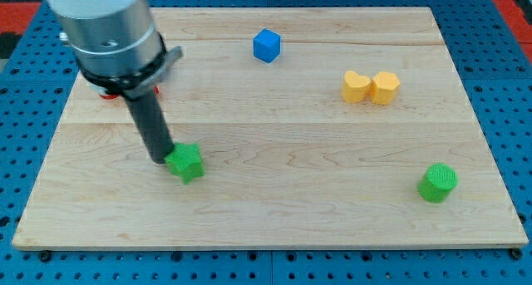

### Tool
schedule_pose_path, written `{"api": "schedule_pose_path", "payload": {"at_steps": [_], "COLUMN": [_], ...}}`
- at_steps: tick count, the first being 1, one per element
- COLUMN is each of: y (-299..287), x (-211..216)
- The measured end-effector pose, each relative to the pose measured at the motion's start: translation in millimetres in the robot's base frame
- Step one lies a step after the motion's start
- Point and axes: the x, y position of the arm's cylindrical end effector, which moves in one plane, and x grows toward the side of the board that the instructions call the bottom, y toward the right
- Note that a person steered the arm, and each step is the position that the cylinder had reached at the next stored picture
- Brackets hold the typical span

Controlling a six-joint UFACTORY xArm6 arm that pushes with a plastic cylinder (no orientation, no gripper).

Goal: Push the green star to the bottom center of the board

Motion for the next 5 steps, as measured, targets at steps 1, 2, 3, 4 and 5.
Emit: {"api": "schedule_pose_path", "payload": {"at_steps": [1, 2, 3, 4, 5], "y": [41.1, 84.8, 89.7, 89.8, 99.0], "x": [6.1, 14.8, 47.7, 69.4, 69.4]}}
